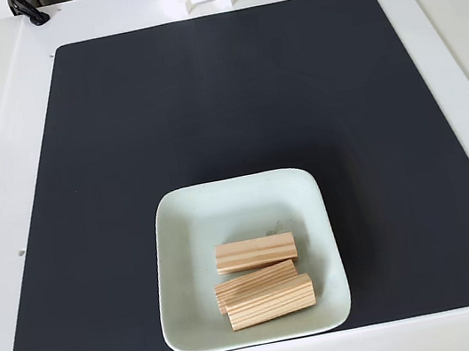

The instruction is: Pick up the wooden block and place them on the plate.

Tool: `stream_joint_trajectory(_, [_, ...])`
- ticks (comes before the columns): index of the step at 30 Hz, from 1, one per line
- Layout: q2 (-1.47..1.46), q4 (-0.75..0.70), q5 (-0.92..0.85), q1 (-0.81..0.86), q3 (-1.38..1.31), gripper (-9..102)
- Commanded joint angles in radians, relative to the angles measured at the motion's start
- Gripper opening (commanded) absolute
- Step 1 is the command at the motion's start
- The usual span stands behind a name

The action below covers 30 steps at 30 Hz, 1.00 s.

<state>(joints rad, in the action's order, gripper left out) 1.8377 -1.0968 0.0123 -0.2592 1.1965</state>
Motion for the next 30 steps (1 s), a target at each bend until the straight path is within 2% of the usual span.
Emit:
stream_joint_trajectory(1, [-0.063, -0.005, 0.006, 0.071, -0.067, 0])
stream_joint_trajectory(5, [-0.155, -0.020, 0.005, 0.153, -0.064, 0])
stream_joint_trajectory(14, [-0.407, -0.255, -0.109, 0.193, -0.179, 0])
stream_joint_trajectory(30, [-0.902, -0.291, -0.114, 0.138, -0.589, 0])
